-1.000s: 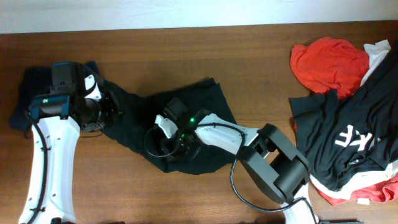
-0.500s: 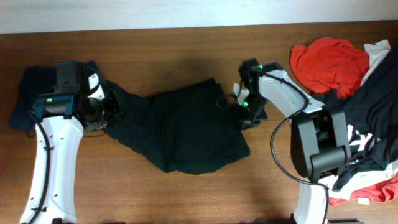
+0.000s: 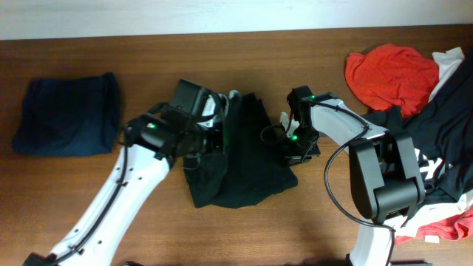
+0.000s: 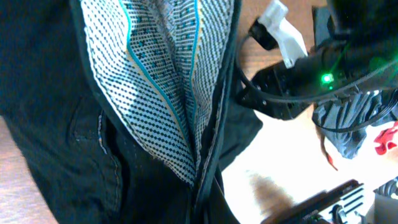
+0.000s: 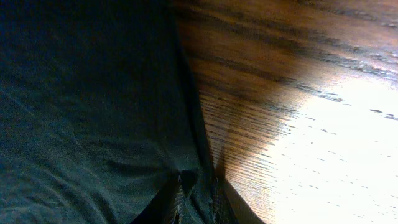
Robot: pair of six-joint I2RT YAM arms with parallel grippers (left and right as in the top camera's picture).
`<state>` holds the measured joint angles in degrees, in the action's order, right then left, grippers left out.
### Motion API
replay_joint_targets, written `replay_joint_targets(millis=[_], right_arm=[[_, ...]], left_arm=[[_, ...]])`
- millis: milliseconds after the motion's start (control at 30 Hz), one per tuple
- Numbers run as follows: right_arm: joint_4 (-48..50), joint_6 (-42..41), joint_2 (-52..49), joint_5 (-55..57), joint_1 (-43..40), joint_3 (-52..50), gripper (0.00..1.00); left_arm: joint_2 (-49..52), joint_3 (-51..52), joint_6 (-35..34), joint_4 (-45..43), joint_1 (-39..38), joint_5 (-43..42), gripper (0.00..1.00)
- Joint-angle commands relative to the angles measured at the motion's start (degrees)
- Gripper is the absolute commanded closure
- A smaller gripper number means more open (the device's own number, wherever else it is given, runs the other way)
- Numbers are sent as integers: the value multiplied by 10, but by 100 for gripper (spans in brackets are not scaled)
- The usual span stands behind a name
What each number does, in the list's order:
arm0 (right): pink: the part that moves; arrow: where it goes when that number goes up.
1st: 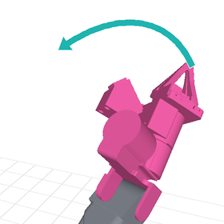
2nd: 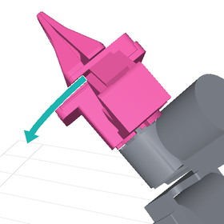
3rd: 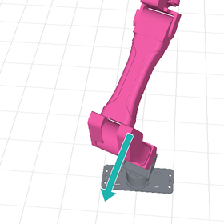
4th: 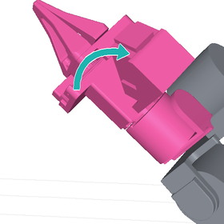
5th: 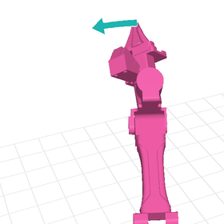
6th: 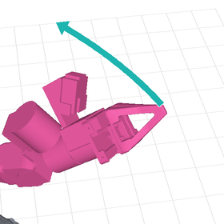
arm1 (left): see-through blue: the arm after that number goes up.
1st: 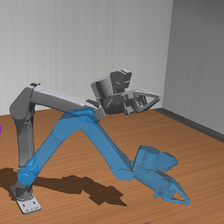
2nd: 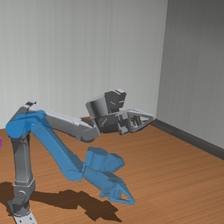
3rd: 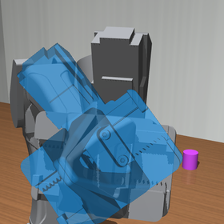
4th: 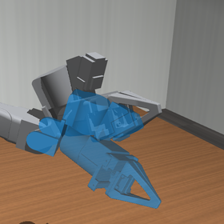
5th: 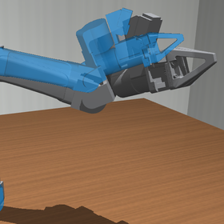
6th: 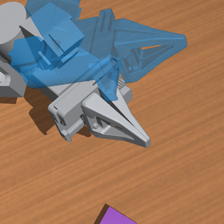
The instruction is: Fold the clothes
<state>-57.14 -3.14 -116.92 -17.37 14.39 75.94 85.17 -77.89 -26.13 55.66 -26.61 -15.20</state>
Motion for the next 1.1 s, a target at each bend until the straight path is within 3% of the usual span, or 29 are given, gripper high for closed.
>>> replay_joint_targets(millis=[0, 67, 167, 200, 233, 300, 367, 500, 600, 667, 833, 933, 1067], right_arm=[[12, -3, -25, 16, 5, -22, 79], [10, -3, -25, 16, 5, -22, 79], [-3, -7, -24, 16, 5, -21, 89], [-16, -18, -24, 16, 5, -17, 91], [-33, -22, -22, 16, 1, -8, 91], [-72, -56, -10, 46, -20, 25, 92], [-116, -77, 9, 81, -52, 73, 91], [-220, -70, 63, 66, -116, 224, 82], [-237, -12, 80, -37, -107, 267, 72], [-236, -1, 78, -65, -81, 264, 67], [-225, -5, 70, -64, 3, 236, 67], [-202, -19, 69, -65, 38, 193, 66], [-135, -23, 69, -64, 62, 79, 65]], left_arm=[[52, -5, -32, -38, -28, 15, 100], [79, -5, -41, -63, -36, 15, 100], [128, -5, -50, -125, -47, 9, 99], [138, -5, -49, -146, -50, -6, 91], [144, -5, -41, -167, -51, -32, 71], [141, -11, 10, -188, -44, -71, 41], [133, -34, 44, -179, -17, -75, 32], [124, -68, 55, -235, 93, -70, 32], [152, -68, 55, -303, 126, -10, 32], [193, -68, 55, -341, 129, -9, 33], [295, -68, 54, -347, 129, -22, 34], [345, -68, 54, -319, 123, -39, 36], [367, -67, 55, -215, 123, -35, 39]])
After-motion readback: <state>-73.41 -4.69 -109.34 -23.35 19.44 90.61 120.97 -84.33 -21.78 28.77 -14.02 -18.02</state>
